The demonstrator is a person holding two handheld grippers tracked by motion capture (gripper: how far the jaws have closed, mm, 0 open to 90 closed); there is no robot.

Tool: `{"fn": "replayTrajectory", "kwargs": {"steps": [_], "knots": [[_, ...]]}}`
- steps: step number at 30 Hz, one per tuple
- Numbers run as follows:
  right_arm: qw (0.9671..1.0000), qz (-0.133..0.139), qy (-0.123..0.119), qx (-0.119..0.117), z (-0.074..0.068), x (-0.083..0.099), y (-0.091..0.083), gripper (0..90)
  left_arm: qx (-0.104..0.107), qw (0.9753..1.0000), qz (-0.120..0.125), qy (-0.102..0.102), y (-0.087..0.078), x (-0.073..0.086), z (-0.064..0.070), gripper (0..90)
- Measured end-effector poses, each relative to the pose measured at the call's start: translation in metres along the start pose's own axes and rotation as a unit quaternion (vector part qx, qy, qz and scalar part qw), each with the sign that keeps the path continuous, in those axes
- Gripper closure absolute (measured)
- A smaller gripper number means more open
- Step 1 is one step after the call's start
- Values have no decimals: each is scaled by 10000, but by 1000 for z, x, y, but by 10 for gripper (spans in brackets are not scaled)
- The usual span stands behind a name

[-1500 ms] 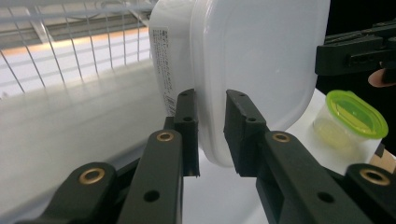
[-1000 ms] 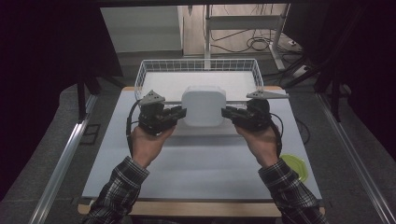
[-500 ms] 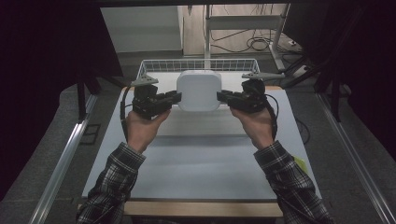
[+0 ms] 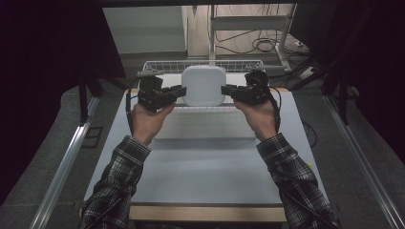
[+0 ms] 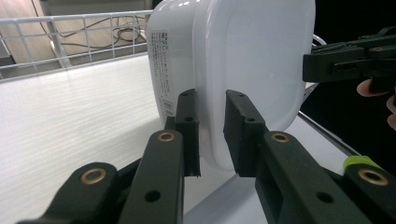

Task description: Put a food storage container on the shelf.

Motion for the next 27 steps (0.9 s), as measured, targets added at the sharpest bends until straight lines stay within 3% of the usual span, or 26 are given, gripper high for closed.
{"fn": "replayTrajectory", "kwargs": {"steps": [6, 11, 17, 27], "knots": [[10000, -29, 63, -19, 4, -3, 1, 764, 84, 9999, -5, -80, 4, -1, -2, 759], [10000, -26, 5, -33, 5, -5, 2, 755, 188, 9998, 6, -22, 5, 1, -3, 750], [9999, -22, -119, 27, 7, -4, 5, 705, 222, 9997, -30, 96, 10, 4, -2, 682], [9998, -5, -199, 15, 6, -5, 11, 623, 299, 9995, 53, 45, 15, 4, -3, 580]]}}
Point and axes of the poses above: each handheld gripper's, and its own axes: y roughly forward along the jaws, x roughly out of its underside, z roughly to its right, the point moved 10 cm from there along y, roughly forward along the jaws, and after that the axes turned 2 degrees about y, right-handed, at the moved point
